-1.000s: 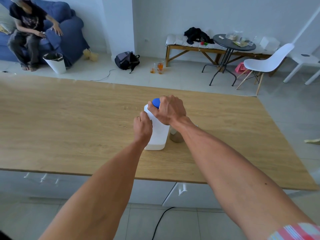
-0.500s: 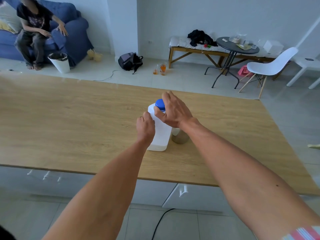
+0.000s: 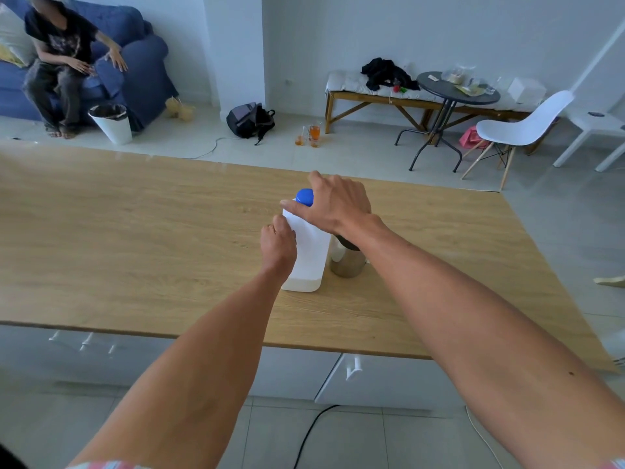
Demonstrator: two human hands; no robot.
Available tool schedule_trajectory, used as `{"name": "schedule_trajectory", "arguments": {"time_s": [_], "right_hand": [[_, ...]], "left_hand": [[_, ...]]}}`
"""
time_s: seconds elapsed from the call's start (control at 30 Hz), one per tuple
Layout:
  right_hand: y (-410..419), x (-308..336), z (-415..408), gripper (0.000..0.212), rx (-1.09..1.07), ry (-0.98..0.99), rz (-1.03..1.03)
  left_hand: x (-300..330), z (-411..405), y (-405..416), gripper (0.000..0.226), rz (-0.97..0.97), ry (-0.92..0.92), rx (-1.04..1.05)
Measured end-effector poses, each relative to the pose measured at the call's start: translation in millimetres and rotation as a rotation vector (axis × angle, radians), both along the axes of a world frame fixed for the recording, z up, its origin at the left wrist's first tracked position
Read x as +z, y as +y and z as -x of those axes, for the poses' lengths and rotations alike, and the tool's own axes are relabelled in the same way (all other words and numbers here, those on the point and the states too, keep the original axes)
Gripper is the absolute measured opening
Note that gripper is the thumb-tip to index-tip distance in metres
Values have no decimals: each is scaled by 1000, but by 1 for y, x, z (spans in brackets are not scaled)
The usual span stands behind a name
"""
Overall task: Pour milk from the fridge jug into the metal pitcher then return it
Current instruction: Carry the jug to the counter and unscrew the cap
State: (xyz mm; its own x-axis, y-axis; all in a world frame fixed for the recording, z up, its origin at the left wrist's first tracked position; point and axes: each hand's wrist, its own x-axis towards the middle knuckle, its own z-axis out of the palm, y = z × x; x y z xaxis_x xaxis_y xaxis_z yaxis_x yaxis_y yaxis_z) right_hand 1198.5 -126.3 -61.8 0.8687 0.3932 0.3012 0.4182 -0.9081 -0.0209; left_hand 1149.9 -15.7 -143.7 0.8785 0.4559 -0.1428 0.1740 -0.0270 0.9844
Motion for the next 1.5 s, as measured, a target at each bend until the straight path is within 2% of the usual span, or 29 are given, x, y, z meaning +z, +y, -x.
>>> {"name": "schedule_trajectory", "arguments": {"time_s": [0.13,0.27,0.33,0.4,0.5,0.57,0.63,0.77,0.83,0.9,1.03,1.17,1.37,1.5], "right_hand": [[-4,7,-1,30,175,82,-57],[-9,19,5,27,308,107,-139],[-11,21,7,33,327,93,-294],[-14,16,9,43,256,87,-574],[-23,-4,21,32,27,34,-969],[-30,-24,32,34,-122,87,-1149],[-38,-46,43,42,-226,148,-1224],[-50,-89,61,19,-355,183,-1211],[-55,-110,71,22,-373,207,-1190],[-59,-133,79,16,-344,233,-1158],[-57,-175,86,26,-408,342,-981],[-55,-204,83,34,-463,346,-786],[-58,-218,88,39,-491,364,-655],[-59,-217,91,42,-488,372,-641]], "left_hand": [[0,1,-1,29,7,24,2],[5,3,-4,35,47,9,40],[6,4,-3,36,58,-3,27],[6,4,-3,34,39,11,30],[7,5,-4,31,50,13,39],[7,6,-3,32,70,14,27],[5,5,-3,31,75,8,8],[3,3,-4,26,70,-7,-2],[2,1,-4,23,59,-17,1],[1,0,-5,23,67,-7,7],[-1,-3,-6,26,76,-11,42],[-6,-6,-5,26,89,-14,49],[-8,-8,-4,27,114,-29,53],[-9,-10,-5,33,136,-13,85]]}}
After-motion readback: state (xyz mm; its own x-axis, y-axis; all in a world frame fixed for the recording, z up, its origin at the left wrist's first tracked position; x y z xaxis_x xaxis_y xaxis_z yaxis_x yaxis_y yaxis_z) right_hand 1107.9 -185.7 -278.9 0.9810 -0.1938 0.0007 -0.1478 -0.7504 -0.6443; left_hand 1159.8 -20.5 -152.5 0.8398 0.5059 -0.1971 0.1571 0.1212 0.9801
